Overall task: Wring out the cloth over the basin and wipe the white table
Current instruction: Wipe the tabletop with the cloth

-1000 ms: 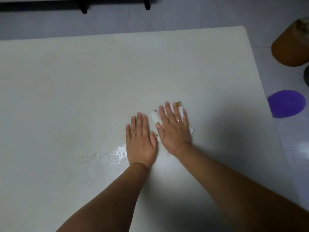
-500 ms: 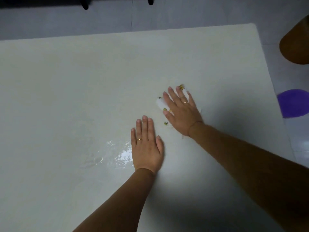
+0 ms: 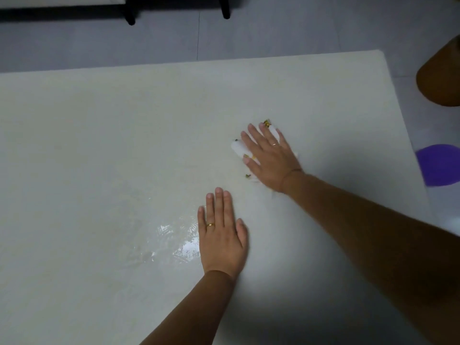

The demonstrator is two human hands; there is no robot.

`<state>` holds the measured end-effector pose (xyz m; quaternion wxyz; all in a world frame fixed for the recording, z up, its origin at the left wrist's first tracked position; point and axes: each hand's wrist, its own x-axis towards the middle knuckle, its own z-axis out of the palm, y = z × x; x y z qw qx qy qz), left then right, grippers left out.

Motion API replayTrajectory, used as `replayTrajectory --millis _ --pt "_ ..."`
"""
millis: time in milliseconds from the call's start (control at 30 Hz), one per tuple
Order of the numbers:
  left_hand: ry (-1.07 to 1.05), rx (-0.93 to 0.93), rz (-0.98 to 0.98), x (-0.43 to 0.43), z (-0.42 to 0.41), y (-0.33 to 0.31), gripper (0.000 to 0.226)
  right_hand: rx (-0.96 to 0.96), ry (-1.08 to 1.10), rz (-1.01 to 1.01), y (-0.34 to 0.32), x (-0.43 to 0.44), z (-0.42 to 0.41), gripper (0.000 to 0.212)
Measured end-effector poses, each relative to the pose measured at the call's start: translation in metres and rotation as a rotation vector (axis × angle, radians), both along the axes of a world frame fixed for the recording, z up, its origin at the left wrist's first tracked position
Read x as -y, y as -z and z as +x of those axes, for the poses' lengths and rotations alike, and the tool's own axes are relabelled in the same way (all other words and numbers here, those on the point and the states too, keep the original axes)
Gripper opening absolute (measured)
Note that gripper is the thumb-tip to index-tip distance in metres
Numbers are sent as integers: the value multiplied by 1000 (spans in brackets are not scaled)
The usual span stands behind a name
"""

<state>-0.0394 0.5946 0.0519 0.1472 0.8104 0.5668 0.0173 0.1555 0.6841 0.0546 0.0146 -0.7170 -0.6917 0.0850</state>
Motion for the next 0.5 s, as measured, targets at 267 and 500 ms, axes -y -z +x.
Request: replayTrajectory --millis 267,500 --pt "-13 116 81 -46 40 -20 61 -77 890 18 1 -38 47 58" --pt "26 27 50 -116 72 4 62 -45 62 2 0 -59 13 55"
